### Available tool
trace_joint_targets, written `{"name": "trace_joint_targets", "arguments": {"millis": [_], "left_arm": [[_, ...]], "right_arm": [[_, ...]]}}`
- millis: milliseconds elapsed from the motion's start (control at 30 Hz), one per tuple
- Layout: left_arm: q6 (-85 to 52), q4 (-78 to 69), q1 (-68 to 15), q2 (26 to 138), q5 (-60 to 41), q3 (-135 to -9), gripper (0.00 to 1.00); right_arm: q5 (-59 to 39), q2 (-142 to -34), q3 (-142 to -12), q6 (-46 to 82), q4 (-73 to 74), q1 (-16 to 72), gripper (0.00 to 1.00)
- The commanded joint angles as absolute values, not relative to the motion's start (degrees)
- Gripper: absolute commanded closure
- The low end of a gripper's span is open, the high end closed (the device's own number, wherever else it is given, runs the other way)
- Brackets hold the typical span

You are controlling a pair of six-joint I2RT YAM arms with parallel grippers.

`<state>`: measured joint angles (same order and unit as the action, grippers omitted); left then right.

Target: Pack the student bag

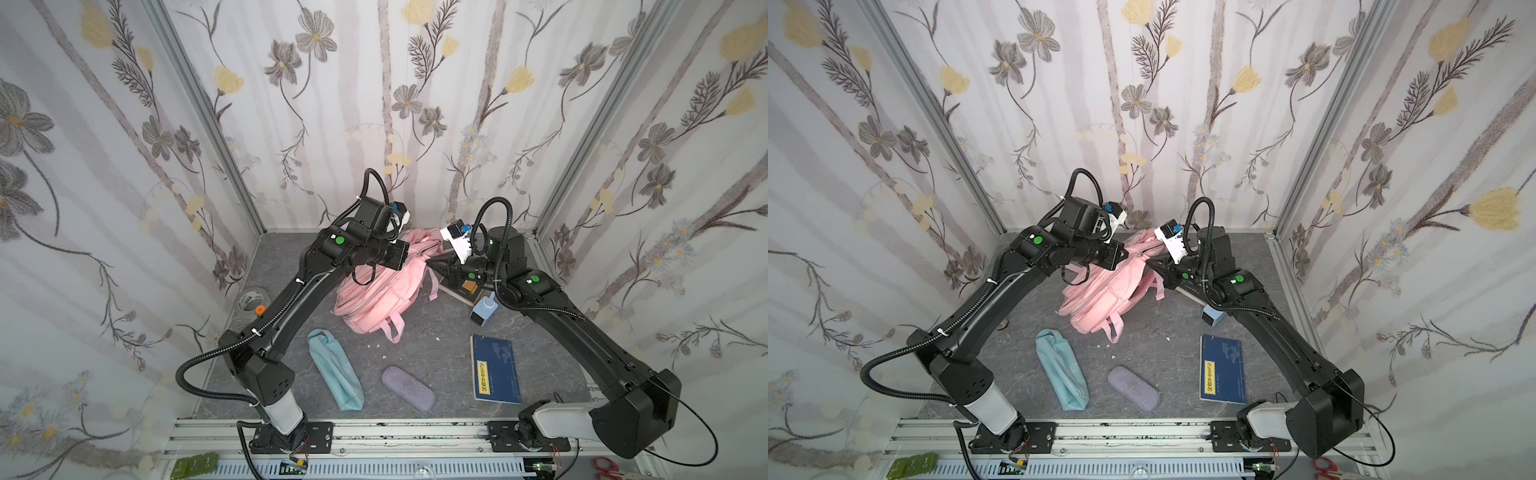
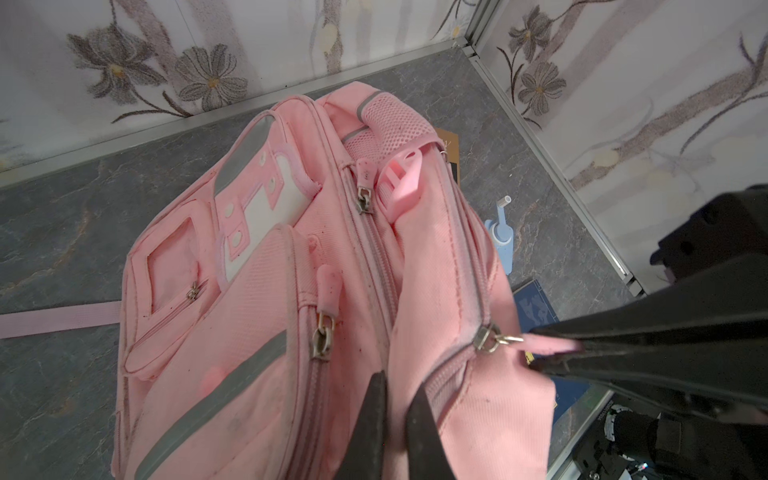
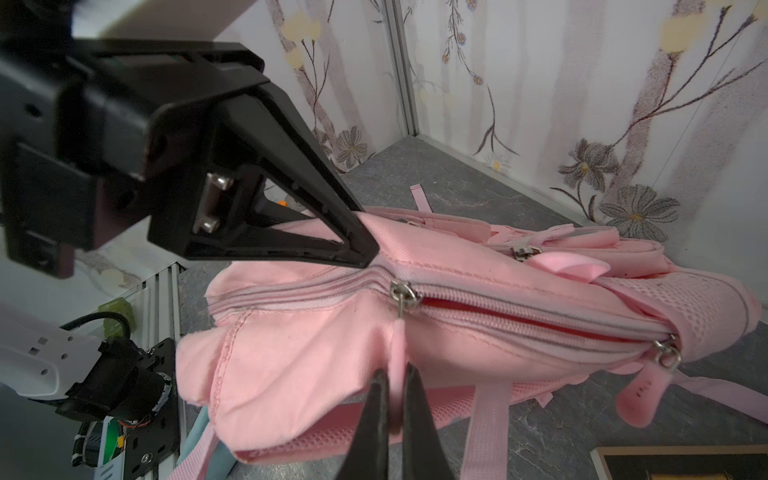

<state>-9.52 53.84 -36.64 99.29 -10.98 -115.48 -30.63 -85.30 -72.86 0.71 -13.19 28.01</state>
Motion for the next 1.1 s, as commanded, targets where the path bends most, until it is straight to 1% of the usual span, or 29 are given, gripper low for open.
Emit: {"name": "trace_joint_targets", "arguments": {"millis": [0,200,300,367,400,433,467,500,567,600,700,767,933,1000,1067], "left_arm": [[-15.8,53.2,-36.3,103.0,-5.1,-121.4,1.0],[-18.7,58.4,-36.4,110.1,-6.9,-132.0,1.0],[-18.1,58.1,-36.5,110.1,-7.2,-132.1,1.0],[-16.5,57.6,-36.4,109.3,-7.3,-130.9,1.0],[-15.0,57.5,-36.4,108.7,-7.5,-130.2,0.98],[-13.7,57.6,-36.4,108.0,-7.4,-129.6,0.82],[-12.0,57.6,-36.4,107.2,-6.9,-128.7,0.63],[-10.6,57.4,-36.3,105.9,-5.8,-127.3,0.52],[-8.4,56.1,-36.2,103.0,-3.2,-123.7,0.38],[-7.7,54.5,-36.0,101.1,-2.3,-121.0,0.34],[-6.1,47.2,-35.1,93.9,-2.0,-110.2,0.26],[-5.1,41.6,-34.9,89.1,-4.2,-102.7,0.24],[-2.0,29.8,-34.8,79.1,-14.9,-86.0,0.24],[-1.8,27.3,-34.8,76.5,-15.5,-80.9,0.25],[-1.3,27.4,-34.8,75.6,-16.2,-79.0,0.27]], "right_arm": [[-33.2,-84.7,-74.2,1.5,-15.2,30.1,1.0],[-34.5,-83.2,-71.7,4.6,-11.7,32.3,1.0],[-32.3,-84.0,-70.3,5.2,-11.3,31.5,1.0],[-32.4,-84.9,-70.3,5.2,-11.2,30.6,1.0],[-32.7,-85.3,-70.5,5.2,-11.0,30.2,1.0],[-32.8,-85.6,-70.7,5.0,-10.8,29.8,1.0],[-32.9,-86.0,-71.1,4.5,-10.7,29.4,1.0],[-33.0,-86.4,-71.6,4.0,-10.7,29.0,1.0],[-33.5,-87.0,-72.4,3.4,-10.7,27.7,1.0],[-34.1,-87.2,-72.8,3.1,-10.7,27.1,1.0],[-36.9,-87.2,-73.4,0.6,-10.8,25.7,1.0],[-37.4,-87.3,-73.5,-0.6,-11.0,25.1,1.0],[-40.4,-88.1,-74.8,-2.6,-12.5,23.5,1.0],[-40.9,-88.2,-75.1,-3.6,-13.2,23.5,1.0],[-40.5,-88.2,-75.1,-4.0,-13.6,23.5,1.0]]}}
